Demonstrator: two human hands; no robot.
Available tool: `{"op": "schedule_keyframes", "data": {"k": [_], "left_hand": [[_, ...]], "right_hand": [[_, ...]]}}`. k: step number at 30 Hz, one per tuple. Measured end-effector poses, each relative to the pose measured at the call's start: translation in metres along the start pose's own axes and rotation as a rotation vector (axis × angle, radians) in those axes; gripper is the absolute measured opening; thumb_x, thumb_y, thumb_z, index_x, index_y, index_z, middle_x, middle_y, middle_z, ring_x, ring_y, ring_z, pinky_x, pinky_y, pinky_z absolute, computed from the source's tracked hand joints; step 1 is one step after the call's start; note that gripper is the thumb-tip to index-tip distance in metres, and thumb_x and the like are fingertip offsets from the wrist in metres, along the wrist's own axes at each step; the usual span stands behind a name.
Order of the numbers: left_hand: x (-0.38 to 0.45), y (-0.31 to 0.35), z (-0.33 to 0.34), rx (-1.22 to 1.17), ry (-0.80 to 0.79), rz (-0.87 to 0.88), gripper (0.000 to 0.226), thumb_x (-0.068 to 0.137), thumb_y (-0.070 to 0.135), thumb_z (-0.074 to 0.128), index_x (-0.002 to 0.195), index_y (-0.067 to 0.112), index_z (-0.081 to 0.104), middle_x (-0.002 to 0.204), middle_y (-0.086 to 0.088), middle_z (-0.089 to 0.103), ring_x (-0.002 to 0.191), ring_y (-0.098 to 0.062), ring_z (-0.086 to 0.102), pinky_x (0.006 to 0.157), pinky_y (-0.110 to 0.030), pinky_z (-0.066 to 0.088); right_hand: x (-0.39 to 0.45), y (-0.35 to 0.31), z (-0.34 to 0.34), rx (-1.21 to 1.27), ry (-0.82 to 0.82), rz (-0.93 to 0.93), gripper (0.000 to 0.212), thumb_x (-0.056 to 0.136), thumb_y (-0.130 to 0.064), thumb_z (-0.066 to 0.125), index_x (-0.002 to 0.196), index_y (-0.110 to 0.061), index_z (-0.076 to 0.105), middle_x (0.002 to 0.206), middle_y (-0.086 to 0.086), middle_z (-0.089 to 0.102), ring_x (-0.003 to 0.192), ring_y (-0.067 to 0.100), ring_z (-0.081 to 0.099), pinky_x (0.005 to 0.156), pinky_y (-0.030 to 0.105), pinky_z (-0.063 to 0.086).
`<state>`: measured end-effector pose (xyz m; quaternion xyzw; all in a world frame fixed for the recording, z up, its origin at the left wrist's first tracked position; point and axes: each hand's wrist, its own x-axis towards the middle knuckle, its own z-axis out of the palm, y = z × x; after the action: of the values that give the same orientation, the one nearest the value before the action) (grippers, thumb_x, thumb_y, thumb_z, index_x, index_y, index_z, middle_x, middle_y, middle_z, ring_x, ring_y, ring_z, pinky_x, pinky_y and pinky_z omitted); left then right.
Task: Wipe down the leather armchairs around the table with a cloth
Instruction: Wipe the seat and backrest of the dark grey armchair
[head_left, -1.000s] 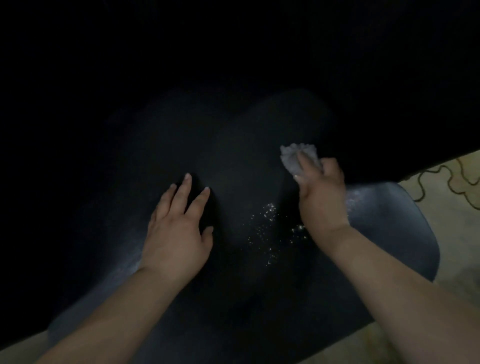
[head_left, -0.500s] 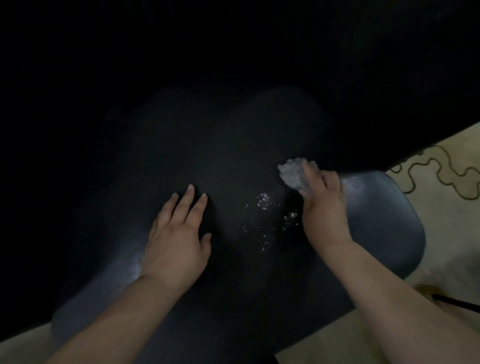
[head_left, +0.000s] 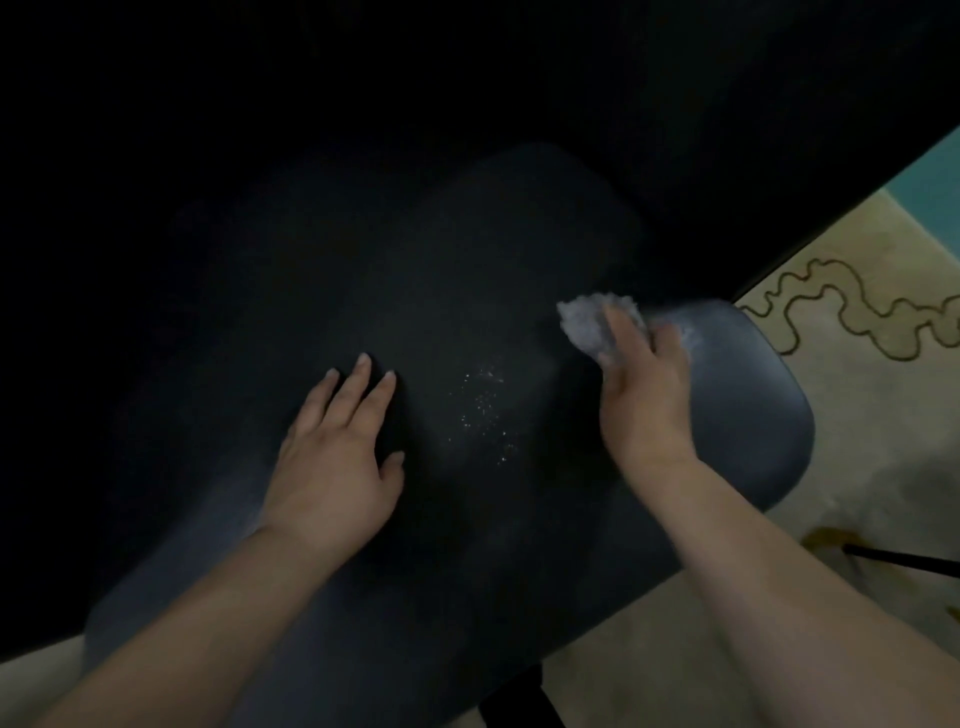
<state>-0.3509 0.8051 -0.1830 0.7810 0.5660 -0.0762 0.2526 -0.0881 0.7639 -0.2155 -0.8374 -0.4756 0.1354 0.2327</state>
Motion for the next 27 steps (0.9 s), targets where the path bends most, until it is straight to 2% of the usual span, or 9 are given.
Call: {"op": "schedule_keyframes", "data": {"k": [3,7,11,12,14,16,18,23,27], "left_hand": [[-0.001,0.0,0.0,-0.01,-0.01,-0.013,0.074,0.092,0.037,0.053,0.152,0.034,0.009,0.159,0.015,-0.006,0.146,-0.013,-0.006,0.117,-0.039,0.017],[-0.002,0.0,0.001,-0.02,-0.009,0.005,0.074,0.091,0.036,0.055,0.152,0.033,0.012,0.16,0.013,-0.004,0.146,-0.014,-0.005,0.118,-0.039,0.017],[-0.006,-0.007,0.0,-0.022,-0.011,0.026,0.074,0.091,0.035,0.056,0.152,0.031,0.015,0.16,0.012,-0.002,0.146,-0.015,-0.003,0.119,-0.038,0.017],[-0.007,-0.01,-0.001,-0.026,-0.006,0.025,0.073,0.091,0.034,0.056,0.152,0.031,0.015,0.16,0.012,-0.002,0.146,-0.015,-0.003,0.119,-0.037,0.016],[-0.011,-0.016,-0.002,-0.033,0.011,0.014,0.072,0.091,0.034,0.056,0.152,0.031,0.017,0.16,0.011,0.0,0.146,-0.015,-0.002,0.119,-0.034,0.014],[-0.012,-0.023,-0.002,-0.028,0.031,0.006,0.072,0.091,0.033,0.057,0.152,0.03,0.018,0.16,0.01,0.001,0.146,-0.016,0.0,0.119,-0.032,0.012],[-0.013,-0.029,-0.001,-0.016,0.03,0.016,0.072,0.091,0.032,0.057,0.152,0.029,0.018,0.16,0.01,0.002,0.147,-0.016,0.0,0.118,-0.029,0.008],[-0.013,-0.035,-0.002,-0.032,0.009,0.041,0.073,0.092,0.03,0.056,0.152,0.028,0.015,0.16,0.01,-0.001,0.146,-0.015,-0.002,0.118,-0.028,0.007],[-0.016,-0.036,-0.004,-0.063,0.013,0.02,0.072,0.09,0.027,0.058,0.152,0.027,0.02,0.16,0.008,0.002,0.147,-0.016,0.0,0.119,-0.034,0.011]], "right_hand": [[-0.025,-0.008,0.009,-0.076,-0.02,0.024,0.058,0.091,0.001,0.052,0.143,-0.024,0.042,0.126,0.015,0.041,0.111,0.032,0.039,0.101,0.04,0.035],[-0.062,-0.049,0.039,0.035,-0.045,-0.068,0.066,0.076,0.011,0.057,0.134,-0.02,0.054,0.112,0.018,0.048,0.091,0.033,0.045,0.084,0.041,0.046],[-0.071,-0.072,0.049,0.032,-0.161,-0.247,0.066,0.08,0.003,0.059,0.14,-0.022,0.047,0.115,0.014,0.046,0.096,0.03,0.046,0.087,0.04,0.048],[-0.062,-0.068,0.046,0.045,-0.134,-0.238,0.064,0.081,0.003,0.056,0.139,-0.022,0.047,0.115,0.016,0.046,0.097,0.033,0.047,0.088,0.042,0.047],[-0.037,-0.053,0.04,0.052,0.024,-0.143,0.058,0.083,0.002,0.048,0.138,-0.017,0.049,0.115,0.022,0.047,0.096,0.039,0.049,0.087,0.045,0.047],[-0.019,-0.04,0.035,0.029,0.144,-0.015,0.056,0.084,0.006,0.049,0.137,-0.012,0.049,0.117,0.026,0.047,0.097,0.041,0.05,0.089,0.046,0.046],[-0.024,-0.046,0.039,-0.011,0.127,0.02,0.059,0.081,0.011,0.054,0.136,-0.01,0.051,0.12,0.027,0.047,0.099,0.041,0.048,0.089,0.046,0.045],[-0.072,-0.084,0.062,0.006,0.07,-0.068,0.066,0.072,0.012,0.061,0.133,-0.012,0.054,0.112,0.021,0.05,0.088,0.035,0.048,0.078,0.041,0.045],[-0.095,-0.114,0.072,0.102,-0.109,-0.154,0.066,0.082,0.005,0.057,0.142,-0.019,0.043,0.121,0.015,0.043,0.098,0.027,0.044,0.086,0.042,0.047]]}}
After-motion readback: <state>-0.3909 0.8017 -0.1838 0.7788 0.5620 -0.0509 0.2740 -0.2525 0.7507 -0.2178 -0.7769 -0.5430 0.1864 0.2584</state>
